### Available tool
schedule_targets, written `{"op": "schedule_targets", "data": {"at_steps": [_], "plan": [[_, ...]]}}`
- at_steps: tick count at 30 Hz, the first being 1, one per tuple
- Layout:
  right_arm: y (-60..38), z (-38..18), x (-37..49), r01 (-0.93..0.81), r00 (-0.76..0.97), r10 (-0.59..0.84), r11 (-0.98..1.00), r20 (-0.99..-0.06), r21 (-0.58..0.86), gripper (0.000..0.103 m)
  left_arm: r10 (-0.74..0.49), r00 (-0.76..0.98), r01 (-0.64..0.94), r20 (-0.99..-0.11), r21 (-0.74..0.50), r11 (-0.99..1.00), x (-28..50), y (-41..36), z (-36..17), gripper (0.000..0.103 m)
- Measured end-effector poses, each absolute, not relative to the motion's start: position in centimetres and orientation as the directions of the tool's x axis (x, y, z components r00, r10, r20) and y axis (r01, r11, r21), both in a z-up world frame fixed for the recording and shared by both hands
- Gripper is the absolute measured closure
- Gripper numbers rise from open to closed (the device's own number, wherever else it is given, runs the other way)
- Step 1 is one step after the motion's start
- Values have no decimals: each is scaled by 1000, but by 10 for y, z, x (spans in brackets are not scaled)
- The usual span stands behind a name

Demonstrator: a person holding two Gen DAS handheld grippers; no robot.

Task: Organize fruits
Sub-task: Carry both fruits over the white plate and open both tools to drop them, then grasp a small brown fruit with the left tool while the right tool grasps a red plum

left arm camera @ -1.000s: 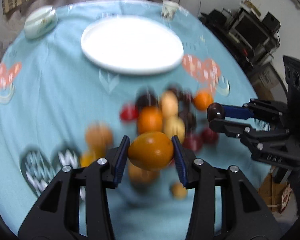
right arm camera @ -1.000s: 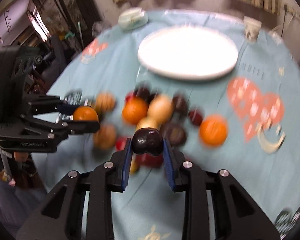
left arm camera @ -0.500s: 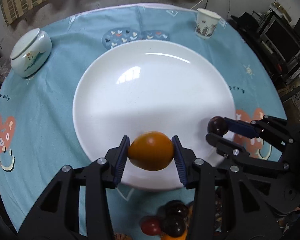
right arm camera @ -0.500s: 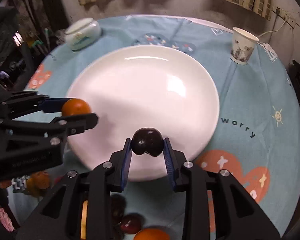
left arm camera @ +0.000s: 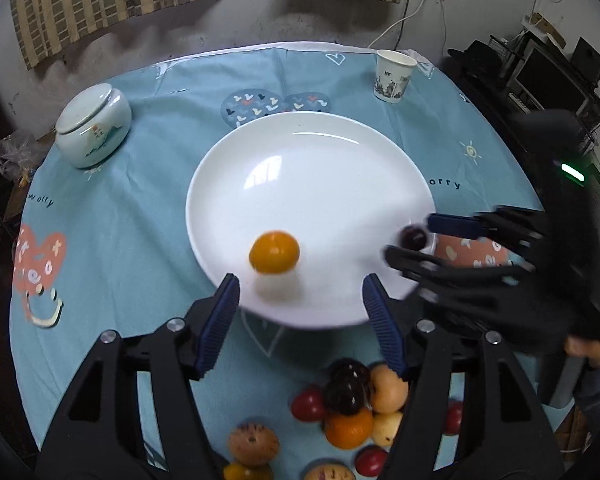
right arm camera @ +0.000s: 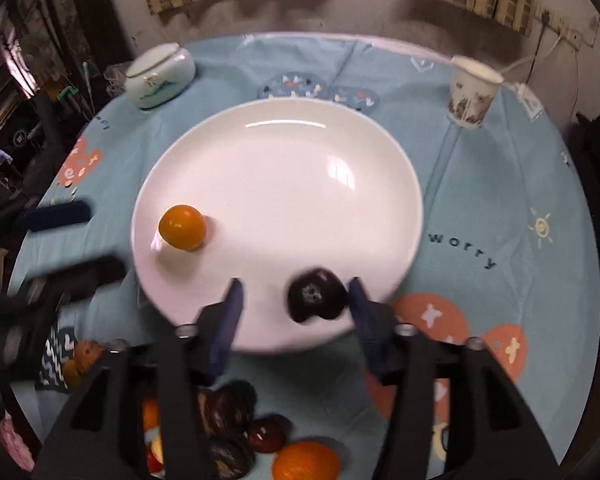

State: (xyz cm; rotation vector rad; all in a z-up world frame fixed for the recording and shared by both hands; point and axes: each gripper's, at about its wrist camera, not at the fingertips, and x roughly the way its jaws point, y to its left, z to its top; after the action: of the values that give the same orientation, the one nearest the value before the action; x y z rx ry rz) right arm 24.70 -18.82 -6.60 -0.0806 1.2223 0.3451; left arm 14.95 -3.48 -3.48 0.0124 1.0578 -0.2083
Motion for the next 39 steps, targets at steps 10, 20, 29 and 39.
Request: {"op": "schedule_targets", "data": {"at_steps": [10, 20, 29, 39], "plan": [[-227, 33, 136, -343, 711, 358, 928, -605, 147, 1, -159, 563, 204, -811, -50, 978, 53, -8, -13, 38], [-252, -53, 36, -359, 487, 268, 929, -831, 89, 6, -253, 396, 339, -882, -116, 934, -35, -47, -76, 37], [-237, -86, 23, -443, 388, 264, 894, -883, 73, 23, -258, 329, 334, -908, -144, 932, -58, -55, -109, 38], [-217, -107, 46, -593, 302, 279, 804, -912, 50, 64, -238, 285, 274, -928, -159, 948, -56, -69, -136, 56]]}}
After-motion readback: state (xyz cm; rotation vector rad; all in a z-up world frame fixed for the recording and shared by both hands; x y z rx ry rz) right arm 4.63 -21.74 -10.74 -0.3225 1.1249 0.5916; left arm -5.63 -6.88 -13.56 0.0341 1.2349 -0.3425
